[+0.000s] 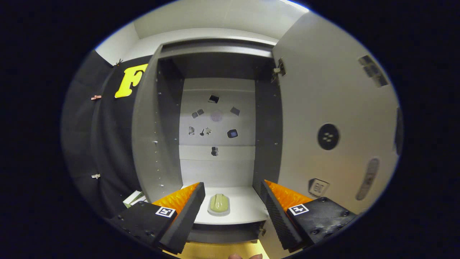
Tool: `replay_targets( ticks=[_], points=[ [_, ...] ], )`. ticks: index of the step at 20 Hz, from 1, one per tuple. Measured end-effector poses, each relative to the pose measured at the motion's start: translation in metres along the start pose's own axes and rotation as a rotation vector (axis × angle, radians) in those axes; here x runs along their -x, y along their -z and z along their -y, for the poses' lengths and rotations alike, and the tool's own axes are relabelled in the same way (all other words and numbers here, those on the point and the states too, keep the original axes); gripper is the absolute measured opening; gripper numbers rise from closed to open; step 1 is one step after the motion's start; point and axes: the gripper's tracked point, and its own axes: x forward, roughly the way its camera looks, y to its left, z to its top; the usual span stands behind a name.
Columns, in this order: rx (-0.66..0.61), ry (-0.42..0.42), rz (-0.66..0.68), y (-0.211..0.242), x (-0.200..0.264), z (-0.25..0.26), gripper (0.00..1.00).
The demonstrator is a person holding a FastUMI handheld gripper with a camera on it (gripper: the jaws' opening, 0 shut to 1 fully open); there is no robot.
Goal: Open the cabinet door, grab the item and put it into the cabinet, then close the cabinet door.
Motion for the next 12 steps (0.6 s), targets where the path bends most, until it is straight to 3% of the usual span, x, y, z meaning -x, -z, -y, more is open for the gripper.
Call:
replay_targets(
  ticks=[12],
  points=[
    [0.000,-0.028,0.041,-0.021,0.189,0.075,0.98]
  ],
)
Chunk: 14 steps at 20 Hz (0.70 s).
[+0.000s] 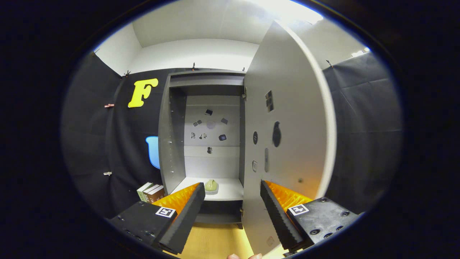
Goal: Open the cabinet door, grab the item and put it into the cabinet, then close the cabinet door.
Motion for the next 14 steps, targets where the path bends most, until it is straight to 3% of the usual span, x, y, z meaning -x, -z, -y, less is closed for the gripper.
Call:
replay_targets(
  ticks=[4,10,14],
  points=[
    [-0.024,-0.053,-0.014,-0.007,0.040,0.031,0.98],
    [-0.059,0.062,-0.033,-0.008,0.065,0.123,0.98],
    [-0.056,0.165,-0.059,0.008,0.048,0.183,0.97]
  ],
)
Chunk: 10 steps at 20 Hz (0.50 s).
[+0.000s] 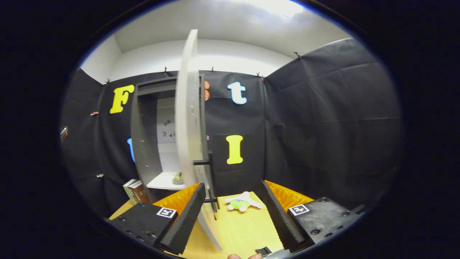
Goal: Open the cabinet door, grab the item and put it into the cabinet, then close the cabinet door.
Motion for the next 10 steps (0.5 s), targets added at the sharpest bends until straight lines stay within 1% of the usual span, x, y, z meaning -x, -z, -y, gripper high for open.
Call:
replay_targets(
  ticks=[1,3,6,10],
  points=[
    [0.007,0.020,-0.013,0.007,-0.011,0.010,0.97],
    [0.000,0.030,-0.037,0.018,-0.029,0.019,0.98],
    [-0.002,0.016,-0.063,0.027,-0.047,0.015,0.98],
    [0.021,0.003,-0.065,0.027,-0.049,0.003,0.96]
  ],
)
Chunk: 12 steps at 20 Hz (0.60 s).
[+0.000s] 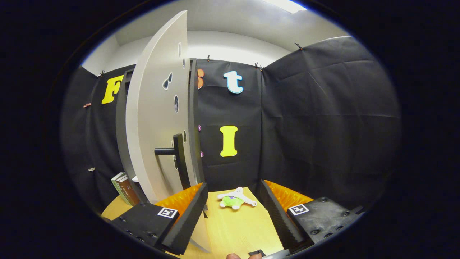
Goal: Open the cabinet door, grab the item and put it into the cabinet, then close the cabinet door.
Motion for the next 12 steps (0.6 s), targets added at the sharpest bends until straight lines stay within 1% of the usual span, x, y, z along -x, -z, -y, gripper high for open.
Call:
replay_targets(
  ticks=[2,8,12],
  points=[
    [-0.018,-0.005,-0.016,0.002,0.002,-0.009,0.97],
    [-0.010,-0.054,-0.028,0.007,0.013,-0.055,0.97],
    [-0.004,-0.056,-0.026,0.009,0.018,-0.085,0.97]
  ],
)
